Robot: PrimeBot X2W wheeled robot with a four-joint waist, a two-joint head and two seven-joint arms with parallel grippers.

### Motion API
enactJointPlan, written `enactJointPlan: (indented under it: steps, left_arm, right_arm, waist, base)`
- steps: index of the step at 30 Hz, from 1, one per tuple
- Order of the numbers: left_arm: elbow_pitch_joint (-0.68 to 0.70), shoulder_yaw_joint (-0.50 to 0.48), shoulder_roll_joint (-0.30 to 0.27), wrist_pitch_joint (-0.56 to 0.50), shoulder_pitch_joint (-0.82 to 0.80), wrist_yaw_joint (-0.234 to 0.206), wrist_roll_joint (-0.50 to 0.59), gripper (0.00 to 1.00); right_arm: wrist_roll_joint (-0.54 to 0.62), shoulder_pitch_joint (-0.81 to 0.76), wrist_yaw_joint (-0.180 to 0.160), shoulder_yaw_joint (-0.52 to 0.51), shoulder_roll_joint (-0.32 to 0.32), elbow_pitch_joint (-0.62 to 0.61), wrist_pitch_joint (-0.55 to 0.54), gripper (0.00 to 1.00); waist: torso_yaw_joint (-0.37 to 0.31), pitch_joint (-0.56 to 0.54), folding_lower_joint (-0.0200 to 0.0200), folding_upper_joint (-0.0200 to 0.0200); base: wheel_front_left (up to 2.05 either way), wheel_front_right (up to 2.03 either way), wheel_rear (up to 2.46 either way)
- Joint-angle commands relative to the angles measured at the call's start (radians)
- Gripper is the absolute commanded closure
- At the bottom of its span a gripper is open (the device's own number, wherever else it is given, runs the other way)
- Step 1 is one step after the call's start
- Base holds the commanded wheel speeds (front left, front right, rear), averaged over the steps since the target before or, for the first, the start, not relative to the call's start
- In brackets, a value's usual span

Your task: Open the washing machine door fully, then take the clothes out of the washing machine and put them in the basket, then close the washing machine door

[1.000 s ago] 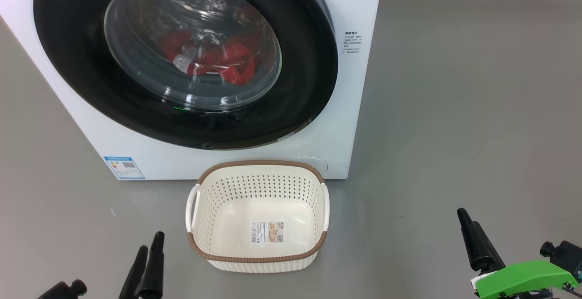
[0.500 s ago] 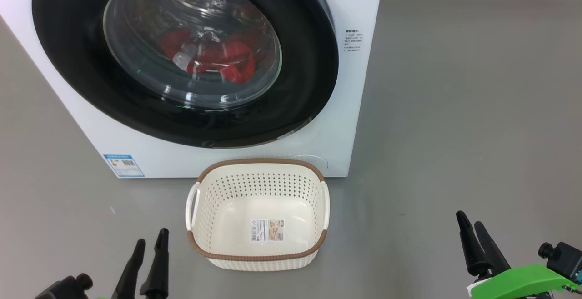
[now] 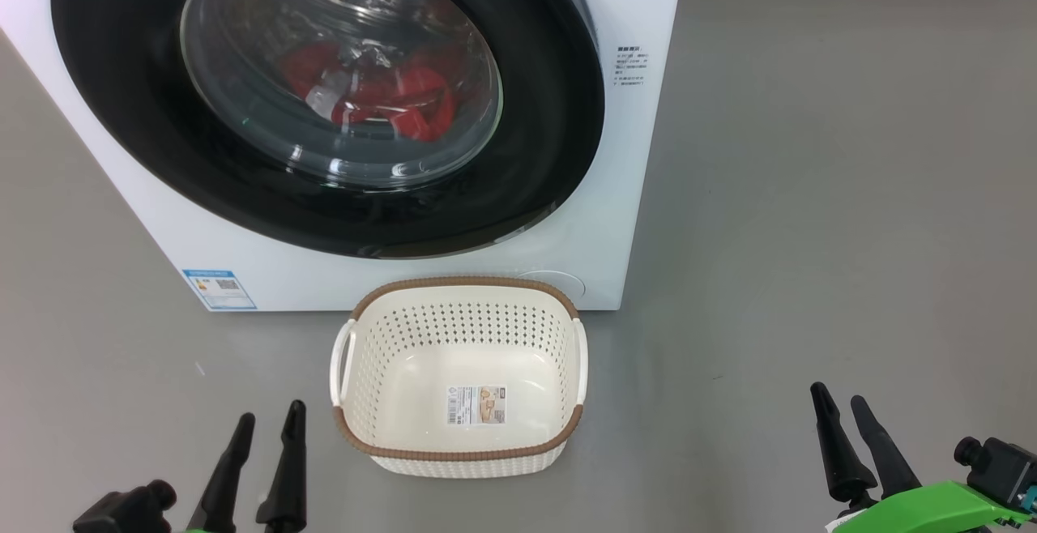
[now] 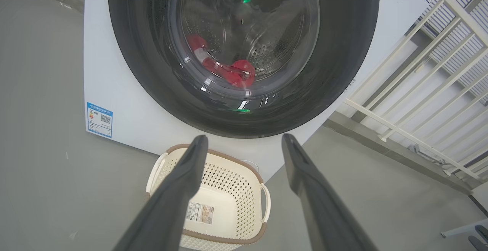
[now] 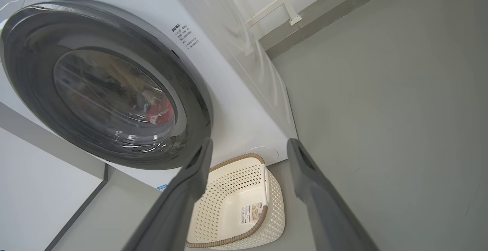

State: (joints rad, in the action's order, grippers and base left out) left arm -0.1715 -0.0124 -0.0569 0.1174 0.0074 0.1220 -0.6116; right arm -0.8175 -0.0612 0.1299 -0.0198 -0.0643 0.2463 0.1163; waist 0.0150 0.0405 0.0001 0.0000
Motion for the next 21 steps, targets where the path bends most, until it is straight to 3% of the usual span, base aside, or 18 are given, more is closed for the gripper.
enactJointPlan:
  steps: [1, 21]
  left_arm:
    - [0.036, -0.017, -0.02, 0.017, -0.005, -0.004, 0.046, 0.0]
    - [0.055, -0.017, -0.02, 0.073, 0.005, 0.003, 0.263, 0.0]
  right_arm:
    - [0.039, 0.008, 0.001, 0.018, -0.019, -0.033, 0.019, 0.0]
    - [0.214, -0.019, 0.001, 0.011, -0.02, -0.076, 0.075, 0.0]
  waist:
    - [0.0, 0.001, -0.0001, 0.0]
    - [0.004, 0.014, -0.0001, 0.0]
  base:
    - [0.0, 0.0, 0.0]
    - [0.0, 0.0, 0.0]
